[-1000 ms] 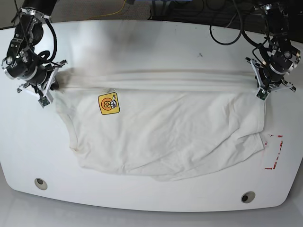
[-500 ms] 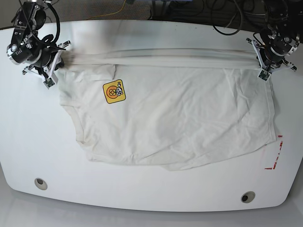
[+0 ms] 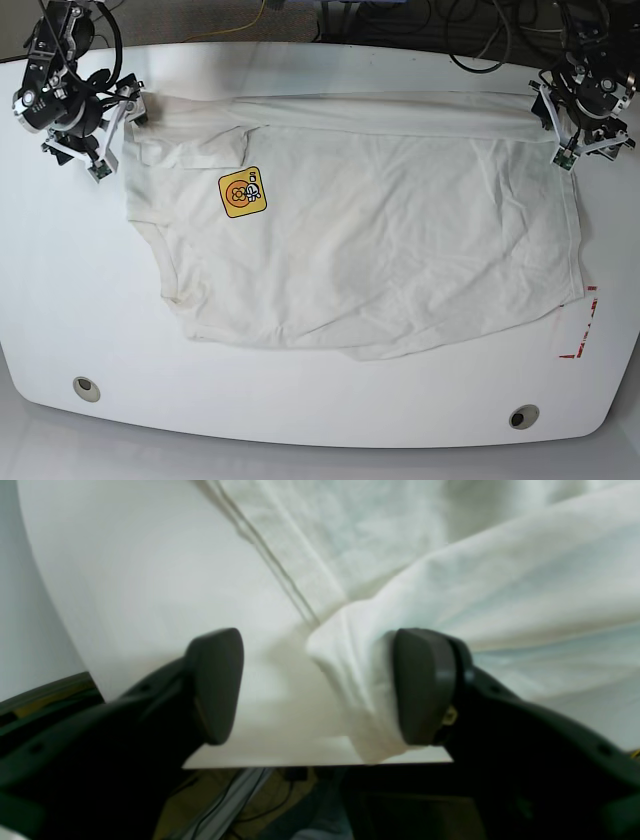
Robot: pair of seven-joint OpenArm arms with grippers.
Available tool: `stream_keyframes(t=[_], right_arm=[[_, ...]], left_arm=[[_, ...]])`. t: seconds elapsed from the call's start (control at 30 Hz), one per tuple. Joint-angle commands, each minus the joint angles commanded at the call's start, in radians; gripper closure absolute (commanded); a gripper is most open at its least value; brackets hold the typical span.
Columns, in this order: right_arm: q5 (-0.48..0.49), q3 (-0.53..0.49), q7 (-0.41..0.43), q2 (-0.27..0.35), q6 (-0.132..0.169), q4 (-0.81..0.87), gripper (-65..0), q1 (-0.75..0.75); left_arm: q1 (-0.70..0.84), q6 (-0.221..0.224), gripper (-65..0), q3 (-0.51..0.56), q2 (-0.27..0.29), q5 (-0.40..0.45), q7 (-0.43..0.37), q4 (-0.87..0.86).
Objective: Layout the t-shirt on the table in an organized manner, then fold the t-shirt properly
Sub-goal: 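Open both grippers and release the shirt, then lower both grippers onto the shirt near the yellow patch and grasp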
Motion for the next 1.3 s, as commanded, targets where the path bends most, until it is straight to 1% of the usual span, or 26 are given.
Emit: stream_keyframes(t=[0.13,0.23,0.37,0.43,0.5,0.77,0.9,1.0,1.1,1.2,1.3], right_arm=[[0.0,0.0,-0.002,0.0,0.0,0.0,-53.7,0.06],[-0.006,0.0,0.0,0.0,0.0,0.0,-53.7,0.107],[-0.005,0.0,-0.015,0.006,0.0,0.0,-53.7,0.161],[0.002,0.0,-0.041,0.028,0.0,0.0,-53.7,0.181],[0.002,0.0,-0.057,0.037,0.0,0.0,-53.7,0.19],[0.002,0.0,-0.057,0.037,0.0,0.0,-53.7,0.189],[0.002,0.0,-0.057,0.034,0.0,0.0,-53.7,0.195],[-0.005,-0.005,-0.054,0.006,0.0,0.0,-53.7,0.224],[-0.006,-0.006,-0.054,-0.021,0.0,-0.009,-53.7,0.261],[-0.006,-0.008,-0.052,-0.049,0.0,-0.032,-53.7,0.308],[-0.006,-0.008,-0.052,-0.071,0.0,-0.077,-53.7,0.354]], left_arm=[[-0.044,0.0,-43.9,-0.011,0.0,0.002,-0.063,0.0],[-0.075,0.0,-43.9,-0.021,0.0,0.002,-0.091,0.0],[-0.129,0.0,-43.9,-0.023,-0.008,0.002,-0.094,0.002],[-0.144,0.0,-43.9,-0.023,-0.035,0.002,-0.094,0.003],[-0.144,0.0,-43.9,-0.023,-0.055,0.003,-0.094,0.002],[-0.146,0.0,-43.9,-0.025,-0.089,0.003,-0.094,0.0],[-0.149,0.0,-43.9,-0.038,-0.086,0.002,-0.094,0.0],[-0.152,0.0,-43.9,-0.046,-0.081,0.002,-0.095,0.0],[-0.178,0.0,-43.7,-0.032,-0.077,0.002,-0.098,-0.002],[-0.216,0.0,-43.2,-0.029,-0.04,0.002,-0.098,-0.002],[-0.255,0.0,-40.1,-0.029,-0.018,0.003,-0.098,-0.003]])
